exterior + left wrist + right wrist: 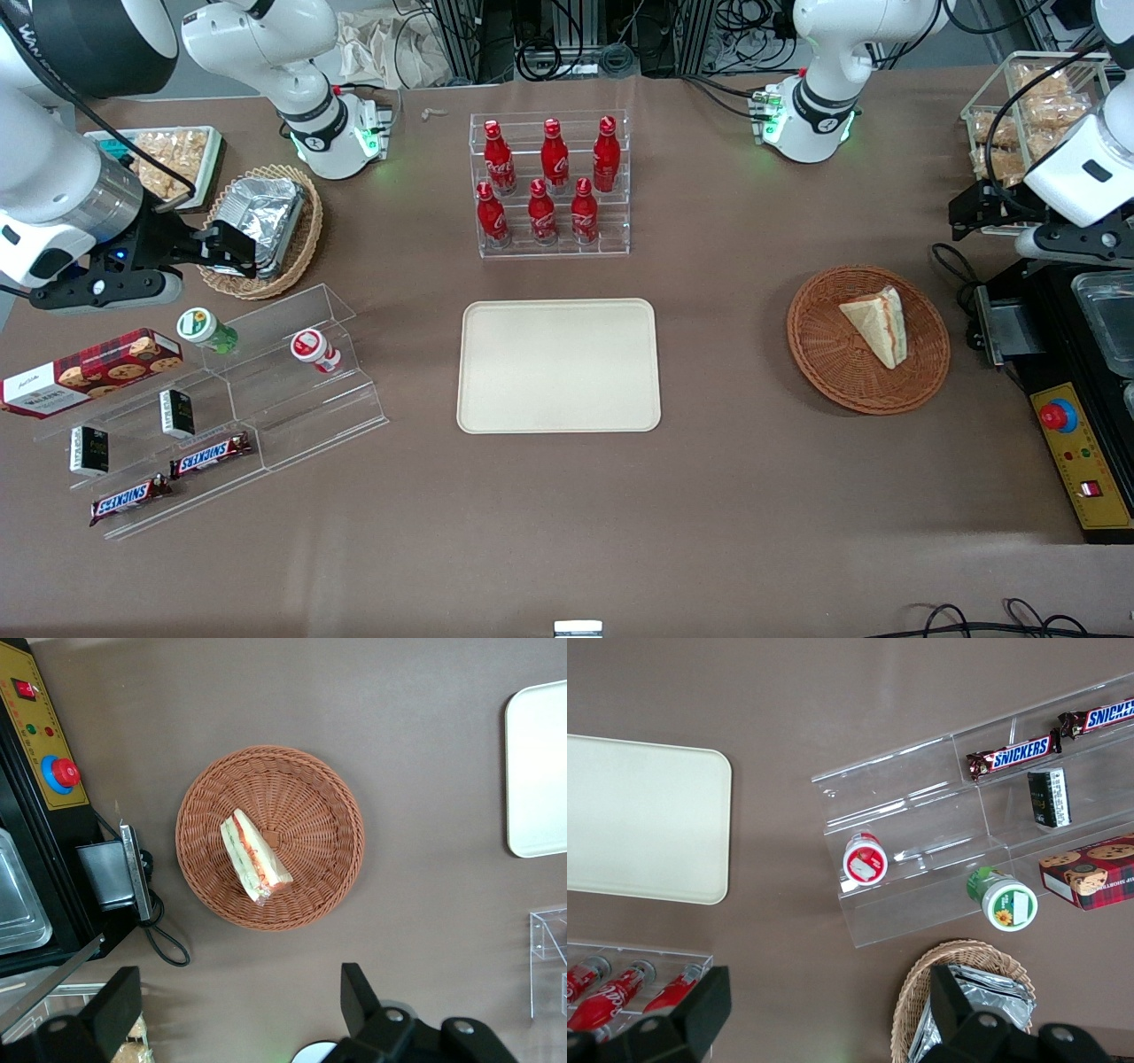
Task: Place sandwich from basket to tray
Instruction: 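Move the left gripper over the wrapped sandwich in the wicker basket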
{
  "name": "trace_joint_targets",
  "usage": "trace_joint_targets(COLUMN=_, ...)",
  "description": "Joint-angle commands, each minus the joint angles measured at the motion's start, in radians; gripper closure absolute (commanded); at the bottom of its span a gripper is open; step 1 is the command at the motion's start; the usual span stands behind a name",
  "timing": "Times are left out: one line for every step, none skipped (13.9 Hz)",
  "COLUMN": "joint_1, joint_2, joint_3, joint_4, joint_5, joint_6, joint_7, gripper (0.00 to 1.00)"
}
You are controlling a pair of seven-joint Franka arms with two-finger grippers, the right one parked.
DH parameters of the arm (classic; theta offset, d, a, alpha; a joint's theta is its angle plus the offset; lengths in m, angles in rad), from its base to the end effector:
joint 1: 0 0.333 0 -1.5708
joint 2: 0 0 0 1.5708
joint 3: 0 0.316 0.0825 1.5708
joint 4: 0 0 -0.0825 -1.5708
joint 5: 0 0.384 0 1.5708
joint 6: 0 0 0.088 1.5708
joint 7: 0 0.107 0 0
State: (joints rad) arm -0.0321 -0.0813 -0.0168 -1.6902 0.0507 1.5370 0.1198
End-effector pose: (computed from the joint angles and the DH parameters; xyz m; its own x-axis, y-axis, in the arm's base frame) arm 0.5232 -0.0204 0.6096 0.9831 -0.1658 -0.0775 -0.1694 -0.9846 -0.0431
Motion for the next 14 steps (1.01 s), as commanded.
trace_joint_targets(joint_1=0.011, joint_2=0.011, joint_3=-0.009, joint_4=0.029, joint_5=0.014, joint_6=-0.020, joint_7=-0.014, gripper=0.00)
trace_joint_targets(joint_1=0.011, joint_2=0.015, joint_3=-0.009, joint_4=0.036, joint_5=0.014, joint_6=-0.020, joint_7=-0.012, gripper=0.00)
trace_joint_targets(joint_1=0.011, joint_2=0.024, joint_3=-0.009, joint_4=0.059, joint_5=0.015, joint_6=-0.024, joint_7=-0.012, gripper=0.00)
trace_joint_targets(joint_1=0.011, joint_2=0.035, joint_3=-0.008, joint_4=0.072, joint_5=0.014, joint_6=-0.035, joint_7=-0.014, gripper=0.00)
trace_joint_targets(joint_1=0.011, joint_2=0.040, joint_3=-0.008, joint_4=0.067, joint_5=0.017, joint_6=-0.040, joint_7=-0.031, gripper=0.00)
trace_joint_targets(joint_1=0.011, joint_2=0.061, joint_3=-0.008, joint_4=0.066, joint_5=0.026, joint_6=-0.040, joint_7=-0.123, gripper=0.00)
trace_joint_targets(joint_1=0.011, joint_2=0.066, joint_3=-0.008, joint_4=0.051, joint_5=0.034, joint_6=-0.029, joint_7=-0.212, gripper=0.00)
trace_joint_targets(joint_1=0.011, joint_2=0.064, joint_3=-0.006, joint_4=0.017, joint_5=0.040, joint_6=0.000, joint_7=-0.247, gripper=0.00)
trace_joint_targets(joint_1=0.011, joint_2=0.051, joint_3=-0.003, joint_4=-0.027, joint_5=0.041, joint_6=0.046, joint_7=-0.253, gripper=0.00)
trace_joint_targets(joint_1=0.015, joint_2=0.031, joint_3=0.000, joint_4=-0.078, joint_5=0.041, joint_6=0.084, joint_7=-0.288, gripper=0.00)
trace_joint_targets(joint_1=0.030, joint_2=0.011, joint_3=0.000, joint_4=-0.139, joint_5=0.041, joint_6=0.150, joint_7=-0.352, gripper=0.00)
trace_joint_targets(joint_1=0.034, joint_2=-0.009, joint_3=0.000, joint_4=-0.208, joint_5=0.041, joint_6=0.220, joint_7=-0.424, gripper=0.00)
trace_joint_targets(joint_1=0.035, joint_2=-0.030, joint_3=0.000, joint_4=-0.282, joint_5=0.041, joint_6=0.283, joint_7=-0.489, gripper=0.00)
trace_joint_targets(joint_1=0.037, joint_2=-0.047, joint_3=0.000, joint_4=-0.345, joint_5=0.041, joint_6=0.335, joint_7=-0.540, gripper=0.00)
